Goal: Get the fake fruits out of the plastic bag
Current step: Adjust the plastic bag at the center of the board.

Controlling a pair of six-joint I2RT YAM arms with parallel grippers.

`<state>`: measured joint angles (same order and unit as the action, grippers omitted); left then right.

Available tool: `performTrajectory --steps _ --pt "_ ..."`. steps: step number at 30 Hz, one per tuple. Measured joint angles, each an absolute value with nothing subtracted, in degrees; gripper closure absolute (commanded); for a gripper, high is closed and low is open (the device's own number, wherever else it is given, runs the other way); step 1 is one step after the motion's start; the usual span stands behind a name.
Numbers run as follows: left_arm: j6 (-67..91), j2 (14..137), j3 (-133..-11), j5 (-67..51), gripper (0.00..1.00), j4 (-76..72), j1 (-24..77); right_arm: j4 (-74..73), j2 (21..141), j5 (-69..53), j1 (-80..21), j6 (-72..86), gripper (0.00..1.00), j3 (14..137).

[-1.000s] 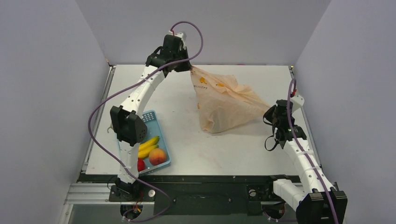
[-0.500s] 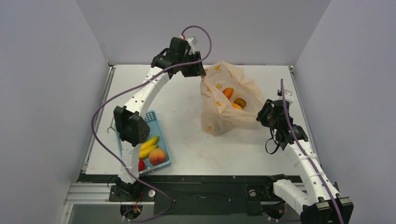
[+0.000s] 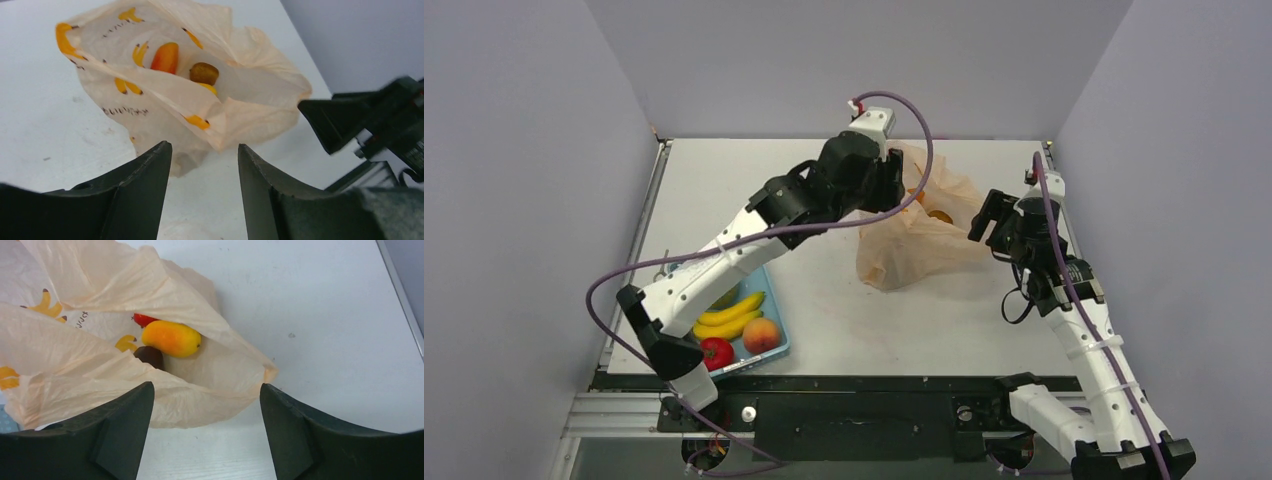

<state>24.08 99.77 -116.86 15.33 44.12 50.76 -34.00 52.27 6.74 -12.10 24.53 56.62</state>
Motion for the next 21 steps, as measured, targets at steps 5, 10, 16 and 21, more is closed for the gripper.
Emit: performTrajectory --steps 5,10,16,21 --pt "35.0 91.6 -105.0 21.8 0.49 37.6 57.6 -34.2 55.0 4.1 -12.5 23.1 0.26 61.1" --pt "46.8 96.0 -105.6 29.4 0.47 37.5 60.2 -34.0 55.4 2.1 -14.0 24.1 0.26 61.1" --pt "63.0 114.5 -129.2 35.3 0.45 51.8 61.3 -35.7 60.3 4.7 -13.8 20.7 0.23 65.9" --pt "73.9 122.3 -136.9 35.6 0.44 61.2 61.1 -33.4 65.8 0.6 -12.8 13.1 0.2 69.8"
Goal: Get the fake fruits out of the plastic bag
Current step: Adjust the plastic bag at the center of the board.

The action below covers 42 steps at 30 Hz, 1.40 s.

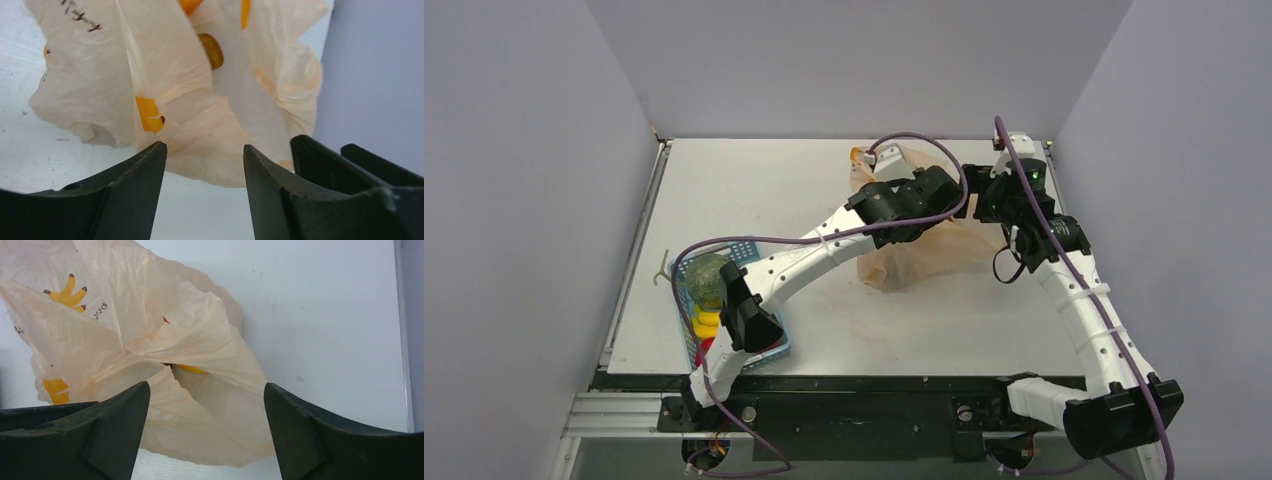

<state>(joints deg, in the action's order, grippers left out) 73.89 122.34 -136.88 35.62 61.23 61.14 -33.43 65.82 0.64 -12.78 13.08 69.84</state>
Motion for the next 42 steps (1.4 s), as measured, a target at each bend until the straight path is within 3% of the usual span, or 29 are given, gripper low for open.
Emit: performTrajectory --steps 10,18,28,34,42 --pt "84.7 123.2 -133.6 35.4 0.44 67.3 60.7 -29.6 76.4 -17.5 -5.7 4.3 0.21 74.1" --pt "88.9 122.5 -132.0 34.1 0.43 71.4 60.5 -29.1 79.3 -25.6 -6.5 0.6 0.21 74.6" --pt "90.3 119.0 -123.7 31.5 0.39 69.2 58.7 -28.3 79.4 -20.3 -10.3 -3.7 0.2 74.6" --pt "83.6 118.8 -123.6 35.5 0.38 63.0 59.7 -28.3 79.5 -17.8 -12.2 -5.7 0.21 74.6" --pt "83.8 111.7 -113.6 38.4 0.38 55.8 62.5 -28.4 79.5 -16.1 -12.8 -6.8 0.2 74.6"
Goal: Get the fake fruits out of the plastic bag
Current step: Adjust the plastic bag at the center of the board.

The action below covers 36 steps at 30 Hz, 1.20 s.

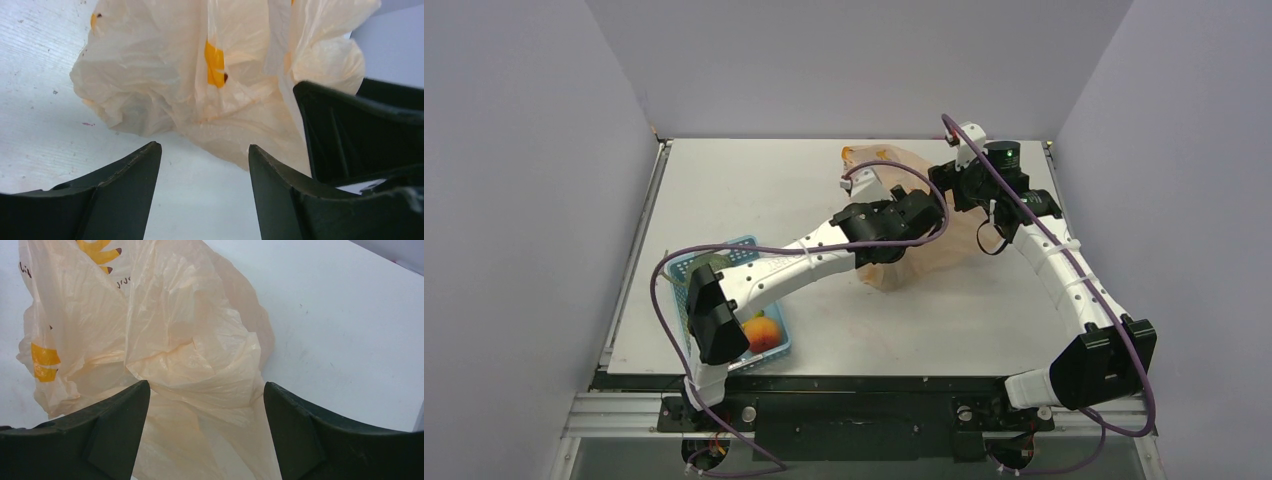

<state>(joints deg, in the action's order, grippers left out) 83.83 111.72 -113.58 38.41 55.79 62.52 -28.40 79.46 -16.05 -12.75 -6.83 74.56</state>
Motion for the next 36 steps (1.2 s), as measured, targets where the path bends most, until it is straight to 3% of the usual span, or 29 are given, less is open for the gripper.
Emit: performTrajectory --steps 11,18,20,24,26,28,29,30,31,32,33,36 --pt "88.0 111.2 -112.9 38.5 0.37 52.9 57.8 -28.4 79.5 -17.0 -12.8 -7.2 0.17 74.6" --pt "87.2 118.1 -119.0 37.1 0.37 53.3 57.6 -29.2 80.7 -16.1 -13.8 -8.7 0.16 75.5" --pt "86.8 119.2 -119.8 36.6 0.41 53.9 57.6 -29.6 81.8 -14.7 -14.4 -9.7 0.16 75.9" --pt "86.3 119.3 -119.8 35.0 0.72 54.7 57.2 -30.4 83.6 -12.2 -14.8 -10.8 0.19 75.9" --pt "85.3 118.8 -118.4 34.1 0.83 53.7 56.8 -30.5 84.4 -11.0 -15.0 -11.2 0.26 76.0" --pt "83.7 117.7 -115.6 33.4 0.92 52.4 56.5 -30.5 85.0 -10.1 -15.1 -11.3 0.42 76.1" --pt "82.9 116.8 -113.6 32.9 0.98 51.5 56.5 -30.5 85.3 -9.5 -15.1 -11.5 0.56 76.4" --pt "81.7 115.5 -111.1 32.3 1.0 50.2 56.4 -30.5 85.8 -8.6 -15.1 -11.3 0.65 76.9" --pt "80.7 114.3 -109.1 32.0 1.0 48.8 56.3 -30.5 86.3 -7.3 -15.1 -11.0 0.85 77.8" --pt "79.1 112.2 -105.8 31.1 1.0 46.5 56.2 -30.2 86.8 -6.5 -15.1 -11.0 0.94 78.5" --pt "77.9 110.4 -103.3 30.5 1.0 44.7 56.1 -30.1 87.5 -5.4 -15.1 -10.7 1.0 79.4" --pt "73.2 100.5 -89.2 26.4 1.0 33.4 55.8 -29.8 89.7 -2.3 -14.9 -9.3 1.0 82.8"
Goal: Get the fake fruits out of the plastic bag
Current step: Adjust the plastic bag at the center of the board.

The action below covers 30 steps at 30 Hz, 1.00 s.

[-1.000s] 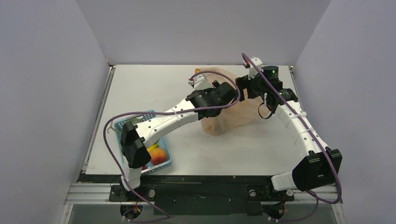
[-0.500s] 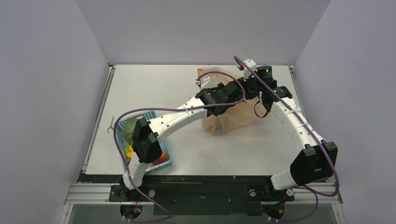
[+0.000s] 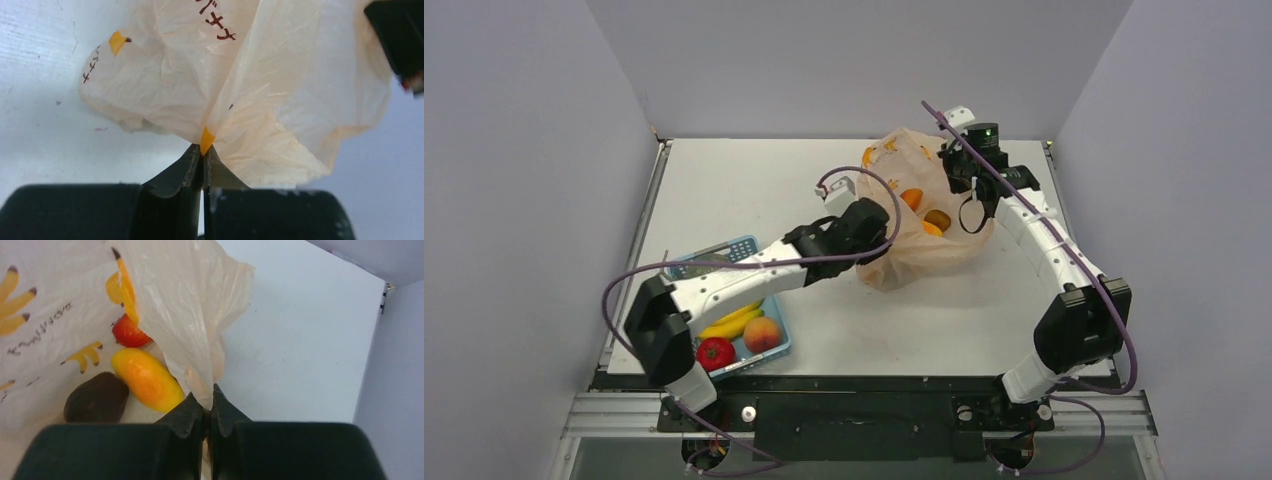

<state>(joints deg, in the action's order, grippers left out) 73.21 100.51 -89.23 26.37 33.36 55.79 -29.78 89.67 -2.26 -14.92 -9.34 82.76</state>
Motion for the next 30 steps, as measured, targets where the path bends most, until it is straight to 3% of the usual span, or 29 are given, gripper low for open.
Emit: performTrajectory --steps 7,15,17,18,22,24,30 --pt "68.1 74.8 -60.4 14.5 1.0 8.6 53.8 -30.1 96.0 2.9 -10.3 -4.8 1.0 92.4" --pt "68.6 71.4 -49.5 6.4 1.0 -4.6 53.4 -33.8 99.7 7.7 -11.1 -3.4 0.99 98.9" --pt "68.8 71.9 -48.0 5.4 1.0 -6.2 53.4 -34.3 99.7 9.6 -12.8 -3.4 0.84 98.9" --pt "68.8 72.1 -47.5 5.1 1.0 -6.9 53.4 -35.0 99.7 10.4 -13.7 -3.2 0.71 99.1" --pt "68.7 73.0 -46.9 3.9 1.0 -8.9 53.4 -40.4 100.4 12.7 -14.9 -1.4 0.43 102.7" --pt "68.7 73.9 -46.9 3.6 1.0 -9.9 53.4 -43.3 100.2 14.4 -15.4 0.0 0.36 105.0" --pt "68.8 75.6 -46.9 2.5 1.0 -11.6 53.4 -49.9 91.9 19.9 -18.2 5.7 0.33 102.3"
